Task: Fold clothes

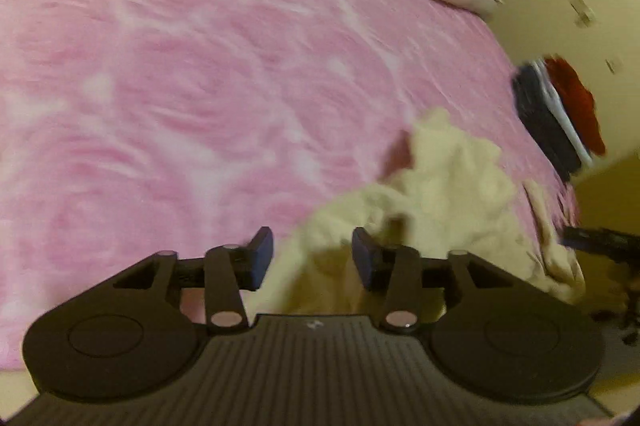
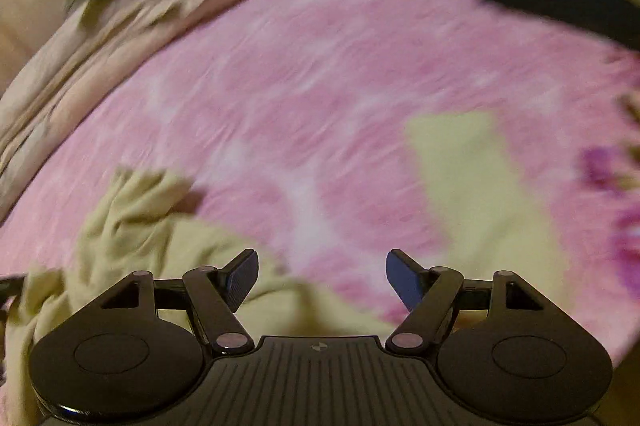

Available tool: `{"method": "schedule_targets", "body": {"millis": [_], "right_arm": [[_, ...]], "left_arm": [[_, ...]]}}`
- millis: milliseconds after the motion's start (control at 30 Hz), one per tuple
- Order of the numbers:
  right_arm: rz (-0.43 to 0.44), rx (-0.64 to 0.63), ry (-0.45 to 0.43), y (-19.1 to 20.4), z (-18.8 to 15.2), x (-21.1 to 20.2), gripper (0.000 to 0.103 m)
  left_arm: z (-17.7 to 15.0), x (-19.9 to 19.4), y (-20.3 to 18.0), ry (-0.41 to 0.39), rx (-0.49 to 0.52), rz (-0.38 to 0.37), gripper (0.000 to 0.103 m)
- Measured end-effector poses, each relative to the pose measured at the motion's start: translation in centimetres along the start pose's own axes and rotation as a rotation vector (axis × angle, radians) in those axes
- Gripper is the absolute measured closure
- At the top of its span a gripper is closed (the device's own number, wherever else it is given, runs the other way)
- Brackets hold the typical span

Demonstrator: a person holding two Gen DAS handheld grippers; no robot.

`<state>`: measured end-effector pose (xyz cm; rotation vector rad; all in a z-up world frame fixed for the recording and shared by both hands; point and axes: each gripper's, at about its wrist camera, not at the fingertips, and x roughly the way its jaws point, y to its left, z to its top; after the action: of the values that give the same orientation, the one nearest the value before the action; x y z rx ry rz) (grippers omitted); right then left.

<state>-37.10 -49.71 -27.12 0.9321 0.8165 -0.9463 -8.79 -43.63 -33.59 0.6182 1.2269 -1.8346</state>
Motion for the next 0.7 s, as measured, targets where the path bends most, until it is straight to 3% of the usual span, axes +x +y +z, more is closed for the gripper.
{"method": "schedule_targets", "body": {"millis": [100,167,233,267,300,333,400,567,700], "right_arm": [[0.094,-0.075,0.084,2.2,0.1,4.0,0.028],[0.083,-0.113,0.133,2.7,-0.6,5.3,0.027],[0.090,-0.158,0.118,3.1,-1.5,5.2,0.032],[0.093,-0.179,0.112,3.4,-1.9,5.2,0.048],[0.100,-0.186,0.117,3.3,-1.9,5.1,0.089],[0.106,-0.194,0.123,3.3,-1.9,5.0,0.096],[0.114,-0.218,0.082,3.9,-0.9,4.4,0.097],[0.120,-0.300,-0.120,6.4,3.9,1.9,0.097],[0.187,-0.423,-0.294,13.1,10.3,1.8,0.097]], "left_arm": [[-0.2,1.3,-0.3,0.010,0.019,0.017,0.054],[-0.3,1.8,-0.3,0.014,0.006,-0.015,0.054],[-0.6,2.4,-0.6,0.030,0.021,-0.032,0.058],[-0.7,2.7,-0.9,0.033,0.050,-0.031,0.073],[-0.6,2.8,-1.0,0.034,0.075,-0.032,0.092],[-0.6,2.7,-1.1,0.029,0.089,-0.032,0.094],[-0.4,1.5,-1.1,-0.015,0.084,-0.031,0.097],[1.8,-5.5,-0.5,-0.247,0.054,0.004,0.100],[5.4,-11.0,0.2,-0.412,0.073,0.095,0.100]]}}
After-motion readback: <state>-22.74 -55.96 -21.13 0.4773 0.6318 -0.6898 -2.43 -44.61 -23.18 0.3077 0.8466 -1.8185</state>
